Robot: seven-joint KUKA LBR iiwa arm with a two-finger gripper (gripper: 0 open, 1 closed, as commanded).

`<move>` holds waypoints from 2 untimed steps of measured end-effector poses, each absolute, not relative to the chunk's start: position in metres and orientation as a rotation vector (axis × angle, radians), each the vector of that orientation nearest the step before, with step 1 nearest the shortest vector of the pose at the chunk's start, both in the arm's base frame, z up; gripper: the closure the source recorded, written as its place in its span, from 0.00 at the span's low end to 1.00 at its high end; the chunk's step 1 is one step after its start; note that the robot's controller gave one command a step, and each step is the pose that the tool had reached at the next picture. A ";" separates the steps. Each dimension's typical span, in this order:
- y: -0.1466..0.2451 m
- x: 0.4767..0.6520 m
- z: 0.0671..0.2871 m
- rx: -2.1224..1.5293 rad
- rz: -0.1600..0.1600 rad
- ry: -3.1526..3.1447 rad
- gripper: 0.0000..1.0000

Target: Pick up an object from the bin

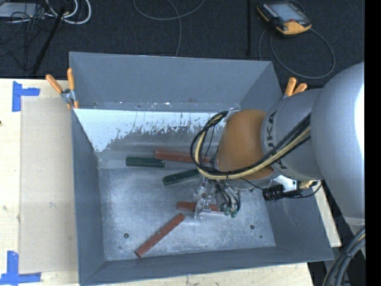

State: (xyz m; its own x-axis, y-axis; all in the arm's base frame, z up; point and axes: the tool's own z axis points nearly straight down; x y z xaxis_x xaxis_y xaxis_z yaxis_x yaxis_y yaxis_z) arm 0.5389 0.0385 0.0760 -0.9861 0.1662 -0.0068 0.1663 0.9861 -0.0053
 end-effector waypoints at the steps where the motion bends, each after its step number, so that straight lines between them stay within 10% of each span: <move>1: 0.039 0.537 0.080 0.261 -0.009 3.128 1.00; 2: 0.040 0.535 0.098 0.262 -0.005 3.138 1.00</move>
Offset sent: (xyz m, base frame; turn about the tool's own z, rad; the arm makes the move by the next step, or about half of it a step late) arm 0.0000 0.0000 0.0834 0.0000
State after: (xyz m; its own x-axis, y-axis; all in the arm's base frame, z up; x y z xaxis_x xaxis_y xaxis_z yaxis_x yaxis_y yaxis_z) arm 0.5348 0.0396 0.0976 -0.9862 0.1657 0.0071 0.1656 0.9862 -0.0036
